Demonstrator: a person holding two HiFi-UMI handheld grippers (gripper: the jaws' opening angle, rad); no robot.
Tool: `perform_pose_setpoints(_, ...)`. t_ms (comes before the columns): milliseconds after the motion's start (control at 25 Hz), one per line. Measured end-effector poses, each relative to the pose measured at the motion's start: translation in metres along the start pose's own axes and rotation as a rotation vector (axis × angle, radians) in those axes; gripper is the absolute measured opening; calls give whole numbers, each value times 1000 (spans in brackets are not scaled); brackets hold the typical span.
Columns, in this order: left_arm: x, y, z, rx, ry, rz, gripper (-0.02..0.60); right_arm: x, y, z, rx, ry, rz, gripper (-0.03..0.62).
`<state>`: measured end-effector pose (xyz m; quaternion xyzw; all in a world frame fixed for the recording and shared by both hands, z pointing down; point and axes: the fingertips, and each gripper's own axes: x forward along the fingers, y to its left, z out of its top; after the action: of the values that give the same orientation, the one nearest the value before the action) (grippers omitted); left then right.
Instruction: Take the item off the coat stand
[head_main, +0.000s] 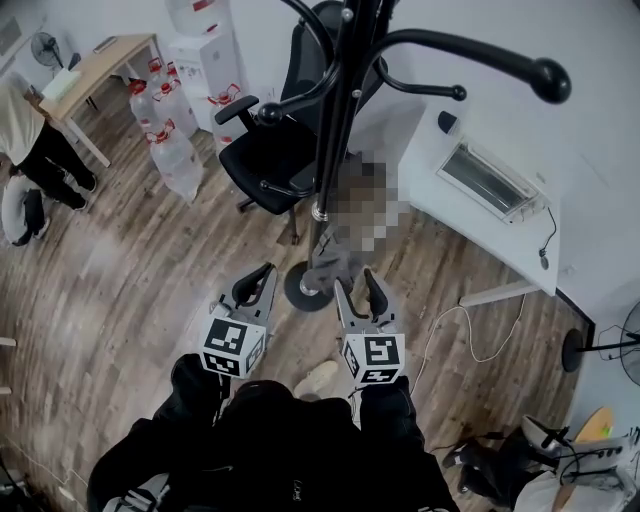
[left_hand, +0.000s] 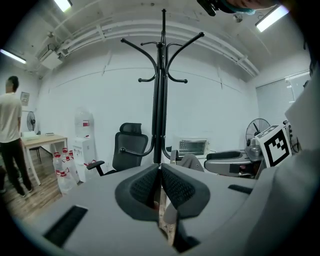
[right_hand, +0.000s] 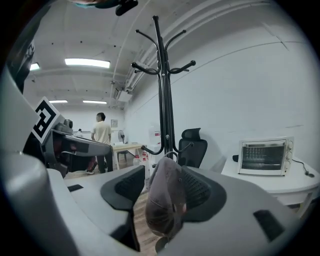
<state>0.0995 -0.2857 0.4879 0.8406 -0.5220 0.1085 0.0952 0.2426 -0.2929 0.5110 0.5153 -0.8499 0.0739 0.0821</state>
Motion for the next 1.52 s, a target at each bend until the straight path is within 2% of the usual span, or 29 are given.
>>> perform_pose_setpoints(160,0,5,-3,3,8,6,35,10,0,-11,0,34,-1,271)
perform_pose_setpoints(360,2,11,-4,4,14,8,35,19,1,-18,1,63,-2,271)
perform_pose_setpoints(720,0,25,-7,-5,18,13,35,27,1,-25,-7,100,-56,28)
perform_pose_setpoints(1120,-4,36,-7,-11,10,11,35,28,8,-19,-2,90,-57,21)
perform_pose_setpoints(1520,-8,34,13,3,-32,-32,35,15,11,11,-31,44,-98,21)
